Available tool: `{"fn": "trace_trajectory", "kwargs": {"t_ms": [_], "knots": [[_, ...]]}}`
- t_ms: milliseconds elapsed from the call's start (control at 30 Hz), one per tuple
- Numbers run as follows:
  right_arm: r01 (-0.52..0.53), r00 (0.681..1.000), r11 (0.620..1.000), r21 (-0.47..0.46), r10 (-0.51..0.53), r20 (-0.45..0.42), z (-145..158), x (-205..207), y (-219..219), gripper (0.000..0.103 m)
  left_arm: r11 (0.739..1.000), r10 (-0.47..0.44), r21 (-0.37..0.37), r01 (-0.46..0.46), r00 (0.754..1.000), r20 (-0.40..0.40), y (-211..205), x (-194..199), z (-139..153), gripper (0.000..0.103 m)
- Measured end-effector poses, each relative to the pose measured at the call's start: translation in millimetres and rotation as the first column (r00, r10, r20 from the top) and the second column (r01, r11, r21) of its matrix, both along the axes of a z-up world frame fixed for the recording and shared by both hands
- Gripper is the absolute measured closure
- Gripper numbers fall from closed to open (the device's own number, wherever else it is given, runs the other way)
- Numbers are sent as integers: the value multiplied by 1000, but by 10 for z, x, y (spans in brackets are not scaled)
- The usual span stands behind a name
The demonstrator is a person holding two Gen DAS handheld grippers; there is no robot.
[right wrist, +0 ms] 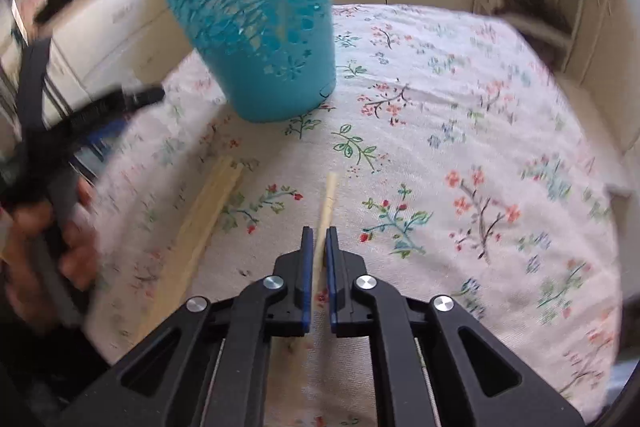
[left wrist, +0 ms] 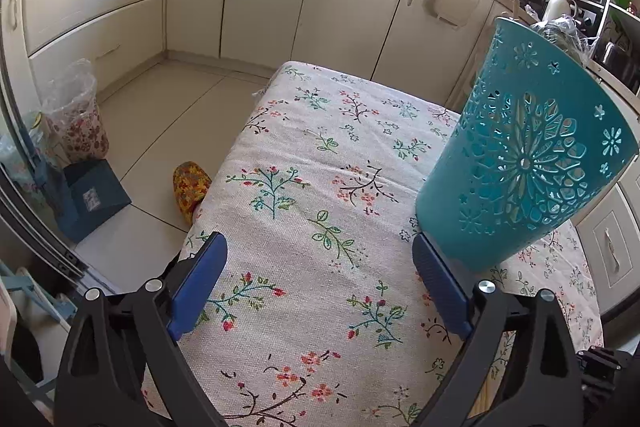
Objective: Organize utensils
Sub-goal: 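Grasp the single chopstick with the right gripper and drop it into the basket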
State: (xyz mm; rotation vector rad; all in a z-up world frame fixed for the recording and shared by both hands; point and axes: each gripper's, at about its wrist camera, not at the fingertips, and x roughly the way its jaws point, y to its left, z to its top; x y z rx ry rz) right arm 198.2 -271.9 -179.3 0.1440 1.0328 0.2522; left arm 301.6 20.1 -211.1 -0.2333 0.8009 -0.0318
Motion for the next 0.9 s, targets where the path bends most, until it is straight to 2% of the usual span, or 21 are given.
{"fn": "trace_trajectory", "kwargs": {"t_ms": [67, 167, 267, 333, 500, 633, 700, 800, 833, 900], "knots": [[32, 999, 987, 159, -37, 30, 139, -13, -157, 97, 1000, 0, 0, 0, 1000, -5, -4, 3, -7, 13], [32, 990, 946, 322, -74, 117, 472, -34, -275, 97, 1000, 1, 8, -1, 1000, -15, -15, 28, -10, 12], [11, 975, 912, 411, -101, 198, 808, 33, -315, 97, 1000, 0, 11, 0, 1000, -23, -25, 49, -18, 11], [-23, 953, 900, 435, -111, 280, 1129, 150, -262, 97, 1000, -1, 12, 1, 1000, -25, -30, 52, -22, 11], [-67, 886, 908, 413, -136, 443, 1749, 523, -63, 97, 1000, -1, 4, 1, 1000, -26, -27, 54, -27, 11], [-2, 806, 938, 346, -203, 556, 2020, 823, 141, 97, 1000, 1, -4, -1, 1000, -22, -17, 53, -30, 11], [39, 776, 948, 315, -227, 588, 2016, 949, 231, 97, 1000, 1, -8, -1, 1000, -21, -9, 52, -32, 11], [114, 739, 967, 226, -235, 632, 1854, 1085, 392, 97, 1000, 1, -15, -1, 1000, -21, 1, 55, -37, 11], [129, 738, 973, 193, -224, 637, 1781, 1108, 434, 97, 1000, 0, -18, 0, 1000, -22, 2, 56, -39, 11], [126, 766, 985, 121, -174, 619, 1579, 1173, 519, 97, 1000, -1, -21, 1, 1000, -22, 10, 56, -40, 11]]}}
